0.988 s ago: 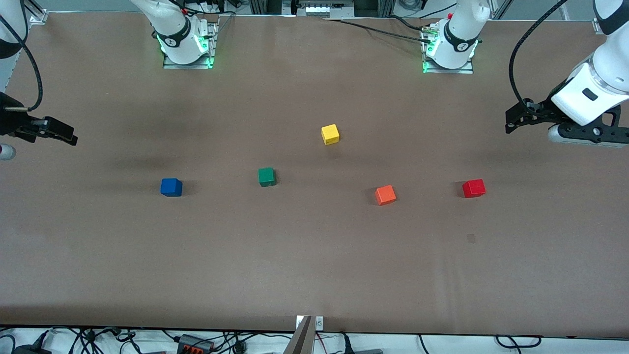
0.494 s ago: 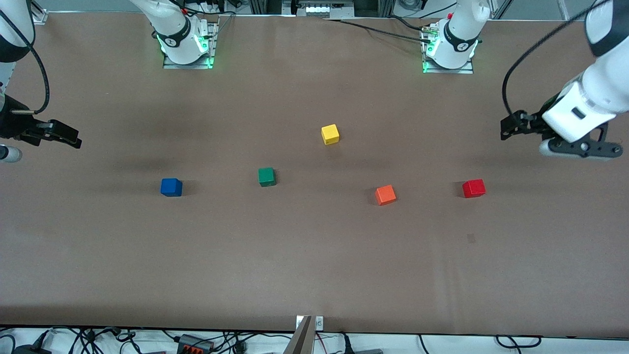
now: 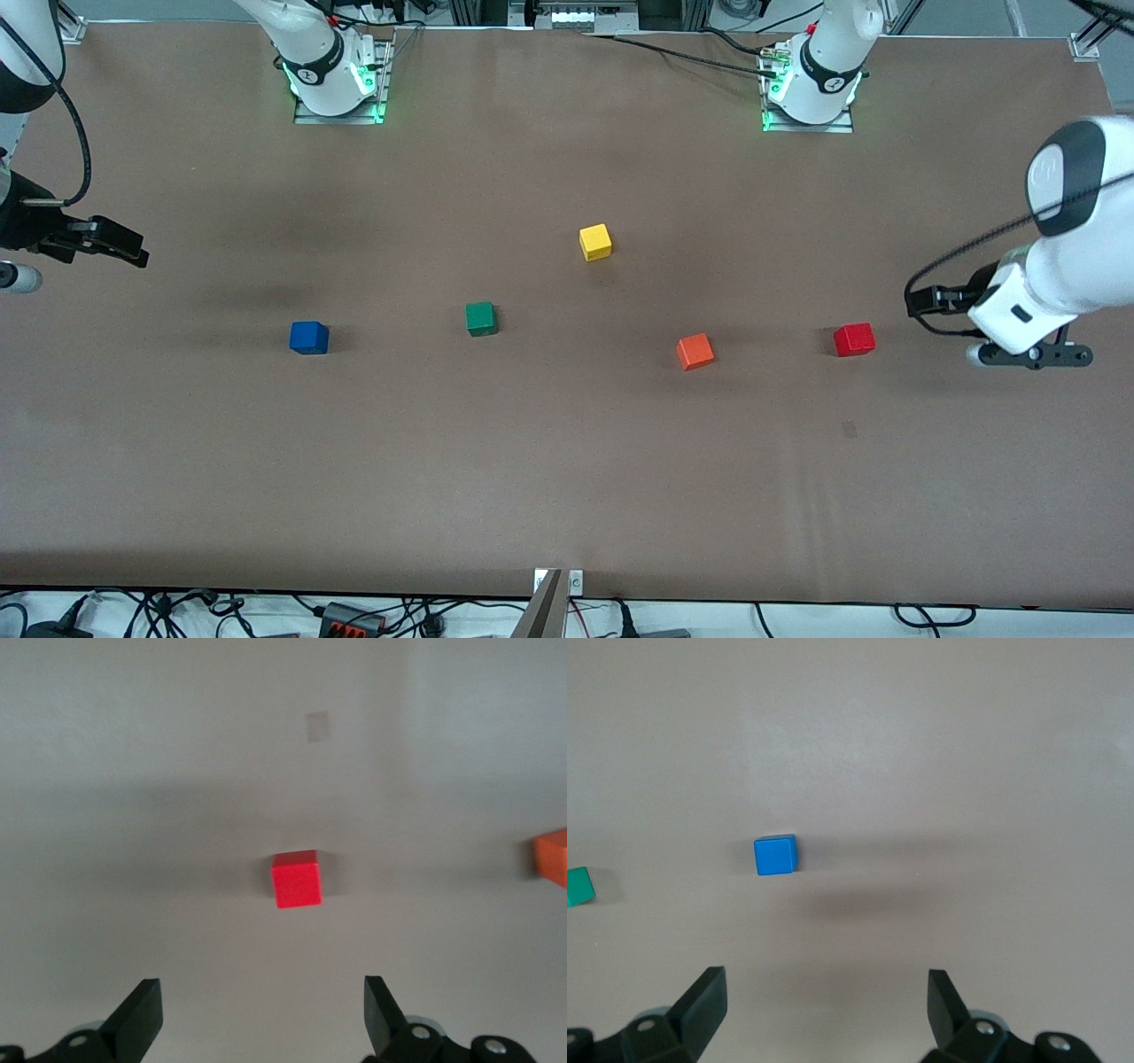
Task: Pass red block to right arm, stack on blue
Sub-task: 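Lower the left gripper over the red cube and close on it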
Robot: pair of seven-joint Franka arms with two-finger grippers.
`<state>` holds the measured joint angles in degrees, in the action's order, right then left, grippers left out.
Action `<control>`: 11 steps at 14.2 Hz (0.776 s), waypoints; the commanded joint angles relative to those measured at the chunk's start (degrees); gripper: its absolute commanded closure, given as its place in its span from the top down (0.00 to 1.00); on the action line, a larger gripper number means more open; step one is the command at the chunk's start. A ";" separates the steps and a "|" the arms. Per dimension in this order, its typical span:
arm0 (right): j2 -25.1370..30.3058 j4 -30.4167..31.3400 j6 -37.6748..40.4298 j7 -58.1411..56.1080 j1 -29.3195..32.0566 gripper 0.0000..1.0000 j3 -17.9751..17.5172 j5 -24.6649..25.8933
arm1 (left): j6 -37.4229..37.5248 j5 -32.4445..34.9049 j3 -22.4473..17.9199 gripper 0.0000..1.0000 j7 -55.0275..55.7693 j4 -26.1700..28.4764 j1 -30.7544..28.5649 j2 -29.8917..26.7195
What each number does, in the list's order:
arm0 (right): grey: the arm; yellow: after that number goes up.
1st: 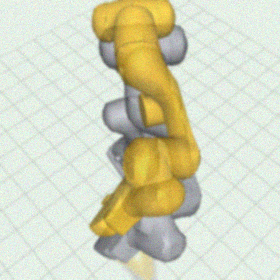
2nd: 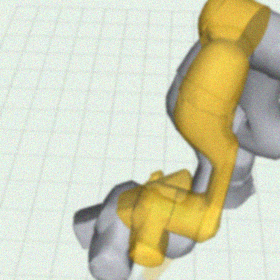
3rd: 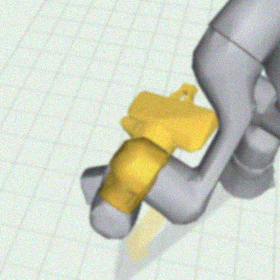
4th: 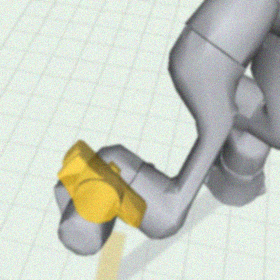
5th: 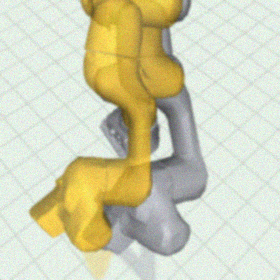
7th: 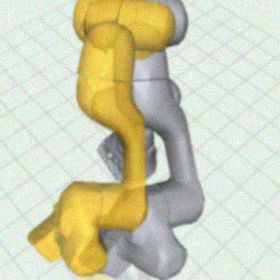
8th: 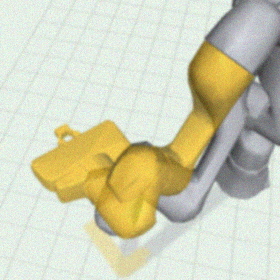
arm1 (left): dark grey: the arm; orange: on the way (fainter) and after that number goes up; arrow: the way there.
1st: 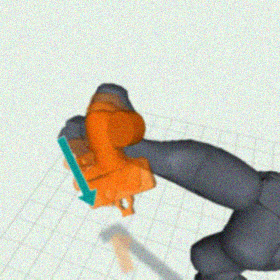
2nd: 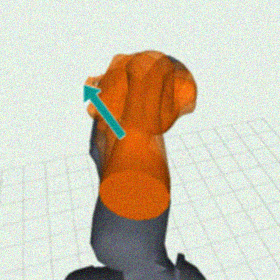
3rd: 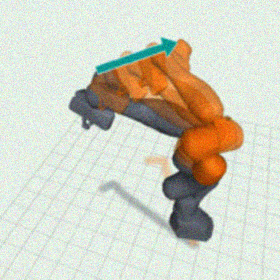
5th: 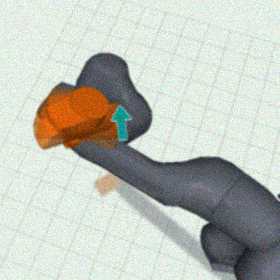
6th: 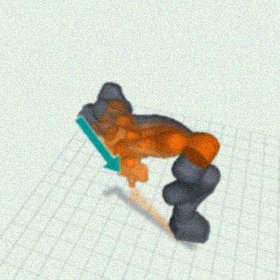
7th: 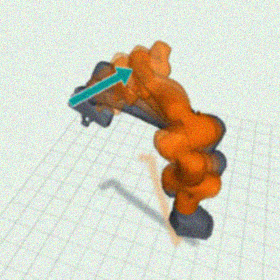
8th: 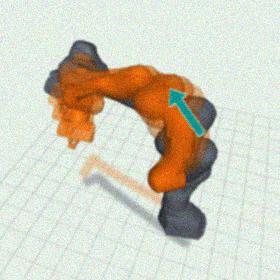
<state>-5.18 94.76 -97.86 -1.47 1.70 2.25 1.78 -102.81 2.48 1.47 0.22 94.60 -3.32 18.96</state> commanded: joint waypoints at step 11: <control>-1.32 1.04 2.06 -0.81 -0.47 1.00 0.04 -0.81 | -33.49 0.78 1.17 1.00 -0.84 21.75 -0.46 6.70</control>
<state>-6.90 95.40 -96.63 -1.47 1.13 2.25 1.78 -132.53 2.48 2.47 0.16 111.60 -3.64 28.43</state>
